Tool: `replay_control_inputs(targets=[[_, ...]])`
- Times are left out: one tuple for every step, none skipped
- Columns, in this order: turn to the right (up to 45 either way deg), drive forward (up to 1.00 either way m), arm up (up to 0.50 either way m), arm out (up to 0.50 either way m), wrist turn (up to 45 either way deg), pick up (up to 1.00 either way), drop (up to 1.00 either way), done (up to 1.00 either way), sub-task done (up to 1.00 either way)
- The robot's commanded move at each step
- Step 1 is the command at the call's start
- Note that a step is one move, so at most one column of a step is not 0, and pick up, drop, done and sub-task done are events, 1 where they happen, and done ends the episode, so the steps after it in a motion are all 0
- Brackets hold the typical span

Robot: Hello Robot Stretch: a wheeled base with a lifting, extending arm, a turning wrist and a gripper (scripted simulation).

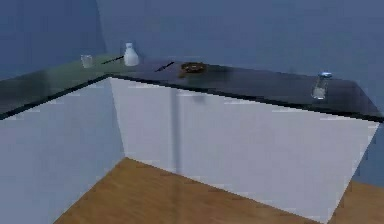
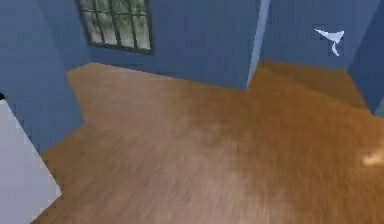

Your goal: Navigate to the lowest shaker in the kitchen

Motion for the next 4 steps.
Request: replay_control_inputs(targets=[[0.0, 0.60, 0.00, 0.00, 0.0, 0.00, 0.00, 0.00, 0.00], [45.0, 0.00, 0.00, 0.00, 0.0, 0.00, 0.00, 0.00, 0.00], [45.0, 0.00, 0.00, 0.00, 0.0, 0.00, 0.00, 0.00, 0.00], [45.0, 0.00, 0.00, 0.00, 0.0, 0.00, 0.00, 0.00, 0.00]])
